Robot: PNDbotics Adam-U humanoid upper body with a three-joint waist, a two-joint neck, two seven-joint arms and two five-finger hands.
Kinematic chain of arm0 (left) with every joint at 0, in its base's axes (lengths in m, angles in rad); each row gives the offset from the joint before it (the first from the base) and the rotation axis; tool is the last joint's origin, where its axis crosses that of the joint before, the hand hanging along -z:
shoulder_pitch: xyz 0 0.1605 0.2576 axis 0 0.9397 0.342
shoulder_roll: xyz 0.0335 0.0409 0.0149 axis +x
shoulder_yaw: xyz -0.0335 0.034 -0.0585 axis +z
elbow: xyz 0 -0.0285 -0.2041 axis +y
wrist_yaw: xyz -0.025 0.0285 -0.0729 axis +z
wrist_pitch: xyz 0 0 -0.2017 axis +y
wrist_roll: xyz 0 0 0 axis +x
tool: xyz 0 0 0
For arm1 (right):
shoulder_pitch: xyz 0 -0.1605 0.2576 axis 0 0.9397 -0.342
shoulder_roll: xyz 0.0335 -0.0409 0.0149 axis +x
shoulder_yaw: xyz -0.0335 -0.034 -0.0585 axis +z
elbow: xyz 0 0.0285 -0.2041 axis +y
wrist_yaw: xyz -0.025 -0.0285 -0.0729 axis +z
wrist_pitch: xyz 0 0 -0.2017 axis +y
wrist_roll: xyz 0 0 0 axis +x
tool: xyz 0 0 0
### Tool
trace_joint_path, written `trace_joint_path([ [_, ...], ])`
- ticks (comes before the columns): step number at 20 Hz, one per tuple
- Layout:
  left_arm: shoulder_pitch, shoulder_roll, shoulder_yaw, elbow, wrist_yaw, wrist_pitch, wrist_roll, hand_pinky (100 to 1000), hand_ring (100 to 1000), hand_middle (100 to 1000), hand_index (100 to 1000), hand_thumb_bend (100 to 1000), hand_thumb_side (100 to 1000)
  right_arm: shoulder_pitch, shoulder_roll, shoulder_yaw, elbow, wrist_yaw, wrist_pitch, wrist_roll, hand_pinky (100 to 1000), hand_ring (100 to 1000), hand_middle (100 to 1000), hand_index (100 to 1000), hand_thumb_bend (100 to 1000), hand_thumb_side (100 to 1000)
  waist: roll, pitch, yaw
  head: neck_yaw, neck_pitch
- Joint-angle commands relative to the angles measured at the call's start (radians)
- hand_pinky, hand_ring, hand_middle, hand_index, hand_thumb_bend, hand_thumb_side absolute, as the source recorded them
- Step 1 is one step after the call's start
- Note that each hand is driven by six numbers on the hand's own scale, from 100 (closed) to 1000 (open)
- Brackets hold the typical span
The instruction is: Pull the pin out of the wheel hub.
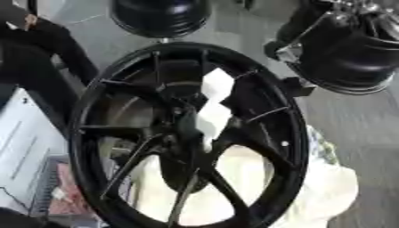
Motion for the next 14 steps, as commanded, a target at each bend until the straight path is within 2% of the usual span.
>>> trace_joint_path([
  [1,-0.004,0.016,0.007,-0.011,-0.001,0.003,0.000,883,800,647,825,100,443,-0.014,-0.018,-0.012,-0.011,-0.005,-0.003,-0.004,841,795,708,739,415,100,0.009,-0.015,-0.001,0.001,0.003],
  [14,0.004,0.010,0.003,-0.011,-0.008,0.005,-0.003,886,800,646,824,100,440,-0.017,-0.002,-0.005,-0.011,-0.048,-0.005,0.001,843,790,718,754,416,100,0.003,-0.009,0.005,0.002,-0.003],
])
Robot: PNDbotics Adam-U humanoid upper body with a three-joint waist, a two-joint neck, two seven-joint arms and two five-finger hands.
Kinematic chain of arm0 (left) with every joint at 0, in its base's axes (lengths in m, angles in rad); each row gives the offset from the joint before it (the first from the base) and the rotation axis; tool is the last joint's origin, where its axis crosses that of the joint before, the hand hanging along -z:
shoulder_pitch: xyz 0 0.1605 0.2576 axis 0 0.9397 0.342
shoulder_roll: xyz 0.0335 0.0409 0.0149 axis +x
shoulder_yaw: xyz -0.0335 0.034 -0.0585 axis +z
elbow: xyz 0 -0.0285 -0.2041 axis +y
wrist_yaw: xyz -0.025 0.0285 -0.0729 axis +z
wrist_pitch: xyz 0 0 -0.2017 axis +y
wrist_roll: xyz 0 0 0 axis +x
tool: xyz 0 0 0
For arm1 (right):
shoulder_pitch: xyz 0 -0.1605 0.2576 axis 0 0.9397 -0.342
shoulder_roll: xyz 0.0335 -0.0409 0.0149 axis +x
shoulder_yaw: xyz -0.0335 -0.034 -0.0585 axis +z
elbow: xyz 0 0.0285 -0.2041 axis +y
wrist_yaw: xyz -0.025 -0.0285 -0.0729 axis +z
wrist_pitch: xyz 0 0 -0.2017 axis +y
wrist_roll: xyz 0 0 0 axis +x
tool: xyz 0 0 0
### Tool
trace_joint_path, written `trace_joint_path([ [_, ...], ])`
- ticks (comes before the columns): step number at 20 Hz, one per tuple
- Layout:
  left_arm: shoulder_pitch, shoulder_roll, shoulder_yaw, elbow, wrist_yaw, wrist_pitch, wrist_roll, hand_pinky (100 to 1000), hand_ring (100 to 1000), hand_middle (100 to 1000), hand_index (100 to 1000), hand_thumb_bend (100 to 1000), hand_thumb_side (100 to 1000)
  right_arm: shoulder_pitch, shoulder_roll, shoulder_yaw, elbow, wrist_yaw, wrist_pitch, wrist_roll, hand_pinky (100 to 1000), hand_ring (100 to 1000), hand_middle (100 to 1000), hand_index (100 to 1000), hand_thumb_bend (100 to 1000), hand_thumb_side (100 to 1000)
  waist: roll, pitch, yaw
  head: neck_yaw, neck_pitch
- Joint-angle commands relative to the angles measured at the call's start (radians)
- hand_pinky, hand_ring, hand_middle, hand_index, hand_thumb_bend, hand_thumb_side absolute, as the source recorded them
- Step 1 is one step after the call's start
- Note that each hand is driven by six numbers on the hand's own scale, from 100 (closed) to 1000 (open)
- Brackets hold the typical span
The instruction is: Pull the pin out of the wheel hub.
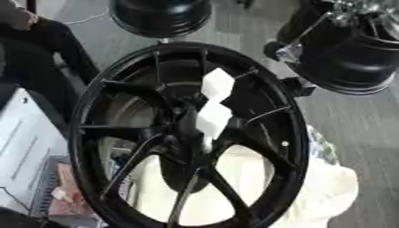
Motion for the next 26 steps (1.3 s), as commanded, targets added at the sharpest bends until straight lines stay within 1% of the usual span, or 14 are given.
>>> trace_joint_path([
  [1,-0.004,0.013,0.003,-0.011,-0.008,0.002,0.001,886,800,646,824,100,440,-0.015,-0.008,-0.010,-0.011,-0.026,0.001,0.002,843,789,718,754,416,100,0.004,-0.009,0.003,0.000,-0.003],
  [8,-0.004,0.008,-0.003,-0.011,-0.023,0.007,0.000,888,800,646,824,100,435,-0.007,0.005,-0.009,-0.011,-0.072,-0.002,-0.012,844,782,717,762,426,100,-0.004,0.008,0.013,-0.002,-0.011],
  [16,-0.007,0.003,-0.008,-0.011,-0.030,0.008,0.000,889,801,646,824,100,434,0.008,0.020,-0.004,-0.011,-0.100,0.005,-0.033,847,780,731,777,424,100,-0.007,0.018,0.022,-0.009,-0.014],
  [26,-0.013,-0.002,-0.014,-0.011,-0.044,0.011,-0.002,891,801,645,824,100,431,0.029,0.028,-0.009,-0.011,-0.123,0.022,-0.084,846,772,737,788,401,100,-0.022,0.041,0.038,-0.016,-0.035],
])
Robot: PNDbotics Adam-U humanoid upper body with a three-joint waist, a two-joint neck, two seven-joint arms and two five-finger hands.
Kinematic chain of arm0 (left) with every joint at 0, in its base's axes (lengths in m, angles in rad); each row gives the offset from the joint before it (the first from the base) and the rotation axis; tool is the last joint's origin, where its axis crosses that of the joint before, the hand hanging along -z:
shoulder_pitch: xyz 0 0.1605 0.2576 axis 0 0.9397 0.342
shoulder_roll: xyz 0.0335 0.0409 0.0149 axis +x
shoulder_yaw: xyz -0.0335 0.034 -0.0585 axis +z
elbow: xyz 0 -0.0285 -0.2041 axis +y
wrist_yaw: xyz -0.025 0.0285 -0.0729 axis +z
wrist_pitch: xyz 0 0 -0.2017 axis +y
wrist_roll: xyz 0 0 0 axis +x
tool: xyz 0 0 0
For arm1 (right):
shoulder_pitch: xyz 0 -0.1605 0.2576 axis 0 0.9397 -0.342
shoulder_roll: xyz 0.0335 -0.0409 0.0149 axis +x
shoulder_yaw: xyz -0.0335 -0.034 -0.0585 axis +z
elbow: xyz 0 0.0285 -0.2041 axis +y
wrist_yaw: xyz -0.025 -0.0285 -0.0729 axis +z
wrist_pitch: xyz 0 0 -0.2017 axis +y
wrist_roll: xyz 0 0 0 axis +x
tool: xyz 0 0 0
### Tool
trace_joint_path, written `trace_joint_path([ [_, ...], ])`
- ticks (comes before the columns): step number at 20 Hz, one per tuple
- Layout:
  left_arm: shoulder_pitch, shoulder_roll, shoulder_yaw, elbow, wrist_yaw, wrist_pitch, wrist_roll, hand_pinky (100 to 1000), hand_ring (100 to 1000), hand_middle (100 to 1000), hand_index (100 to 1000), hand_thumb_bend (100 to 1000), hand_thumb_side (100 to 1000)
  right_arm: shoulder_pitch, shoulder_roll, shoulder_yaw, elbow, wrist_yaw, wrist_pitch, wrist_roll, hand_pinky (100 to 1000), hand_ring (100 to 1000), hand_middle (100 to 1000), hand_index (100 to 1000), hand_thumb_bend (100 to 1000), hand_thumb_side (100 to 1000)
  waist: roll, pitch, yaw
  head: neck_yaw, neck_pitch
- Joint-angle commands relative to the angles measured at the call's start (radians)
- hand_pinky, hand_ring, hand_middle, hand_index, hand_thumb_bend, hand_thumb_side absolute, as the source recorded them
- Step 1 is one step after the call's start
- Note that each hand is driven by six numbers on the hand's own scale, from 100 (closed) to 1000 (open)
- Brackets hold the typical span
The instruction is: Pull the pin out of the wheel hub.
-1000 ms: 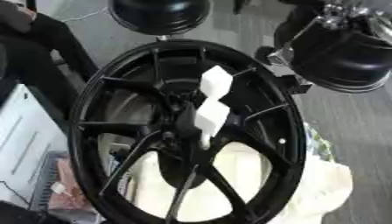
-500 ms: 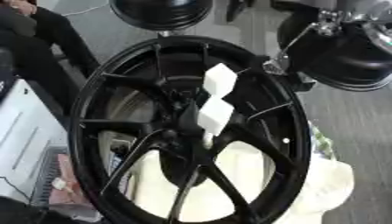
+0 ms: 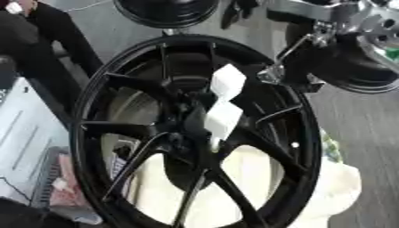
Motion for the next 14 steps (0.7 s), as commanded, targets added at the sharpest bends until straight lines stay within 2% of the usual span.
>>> trace_joint_path([
  [1,-0.012,0.015,0.003,-0.011,-0.007,0.002,-0.001,892,801,645,824,100,431,-0.005,-0.015,-0.018,-0.011,-0.012,0.004,-0.021,846,771,737,788,400,100,0.005,-0.010,0.003,-0.006,-0.019],
  [14,-0.019,0.010,-0.002,-0.011,-0.028,0.005,0.009,894,801,642,821,100,427,0.028,-0.020,-0.030,-0.011,-0.075,0.019,-0.091,843,747,728,799,385,100,-0.008,0.021,0.018,-0.012,-0.032],
])
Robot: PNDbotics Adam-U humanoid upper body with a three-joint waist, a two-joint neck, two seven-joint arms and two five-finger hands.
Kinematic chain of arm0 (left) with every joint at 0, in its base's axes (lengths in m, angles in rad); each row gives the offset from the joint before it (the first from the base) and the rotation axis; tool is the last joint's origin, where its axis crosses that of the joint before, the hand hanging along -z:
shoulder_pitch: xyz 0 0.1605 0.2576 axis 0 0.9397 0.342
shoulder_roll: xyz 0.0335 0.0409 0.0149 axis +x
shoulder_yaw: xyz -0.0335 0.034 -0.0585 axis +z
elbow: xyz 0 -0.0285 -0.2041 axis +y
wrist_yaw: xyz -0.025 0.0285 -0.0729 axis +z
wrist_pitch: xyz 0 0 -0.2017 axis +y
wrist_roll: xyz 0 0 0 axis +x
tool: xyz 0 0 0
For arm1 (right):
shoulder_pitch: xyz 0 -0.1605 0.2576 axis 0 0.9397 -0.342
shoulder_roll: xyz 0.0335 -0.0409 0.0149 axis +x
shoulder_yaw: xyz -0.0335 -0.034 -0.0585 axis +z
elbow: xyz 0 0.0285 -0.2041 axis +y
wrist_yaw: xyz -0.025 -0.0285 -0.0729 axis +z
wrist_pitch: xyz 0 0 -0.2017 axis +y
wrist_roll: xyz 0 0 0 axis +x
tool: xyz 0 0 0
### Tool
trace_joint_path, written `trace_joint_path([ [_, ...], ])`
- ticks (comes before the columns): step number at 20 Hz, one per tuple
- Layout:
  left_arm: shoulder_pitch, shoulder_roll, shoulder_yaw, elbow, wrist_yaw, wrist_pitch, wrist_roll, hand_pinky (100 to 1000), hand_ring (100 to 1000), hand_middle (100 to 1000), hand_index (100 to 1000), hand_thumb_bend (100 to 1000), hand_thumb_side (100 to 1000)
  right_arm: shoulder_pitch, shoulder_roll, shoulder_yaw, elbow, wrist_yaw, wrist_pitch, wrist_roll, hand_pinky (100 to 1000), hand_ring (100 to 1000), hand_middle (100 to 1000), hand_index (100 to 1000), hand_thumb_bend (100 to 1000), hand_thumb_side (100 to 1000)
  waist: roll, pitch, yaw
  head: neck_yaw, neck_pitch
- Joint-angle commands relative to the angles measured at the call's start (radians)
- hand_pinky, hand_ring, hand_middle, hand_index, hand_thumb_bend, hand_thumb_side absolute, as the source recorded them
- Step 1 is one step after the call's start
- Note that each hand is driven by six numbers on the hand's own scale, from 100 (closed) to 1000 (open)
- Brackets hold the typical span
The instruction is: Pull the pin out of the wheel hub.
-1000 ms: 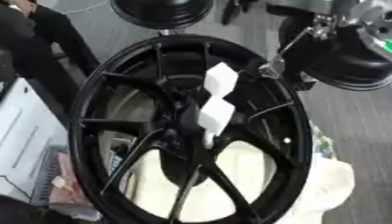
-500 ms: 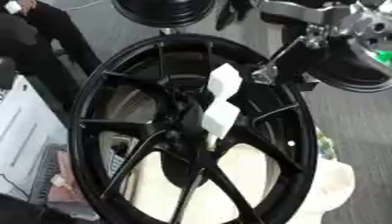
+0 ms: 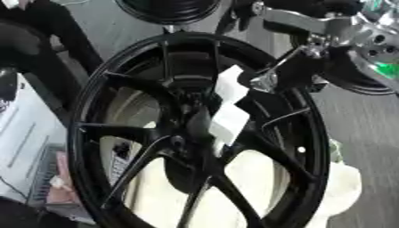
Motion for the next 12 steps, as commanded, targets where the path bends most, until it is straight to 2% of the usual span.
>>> trace_joint_path([
  [1,-0.013,0.018,0.006,-0.011,-0.007,-0.001,0.005,894,801,642,820,100,428,-0.005,-0.022,-0.022,-0.011,-0.022,0.004,-0.019,842,745,727,797,385,100,0.008,-0.013,0.002,-0.005,-0.014],
  [12,-0.022,0.008,-0.001,-0.011,-0.012,0.004,0.004,896,794,642,819,100,426,0.039,-0.034,-0.034,-0.011,-0.054,0.003,-0.056,844,741,728,804,392,100,0.008,-0.008,0.018,-0.022,-0.018],
])
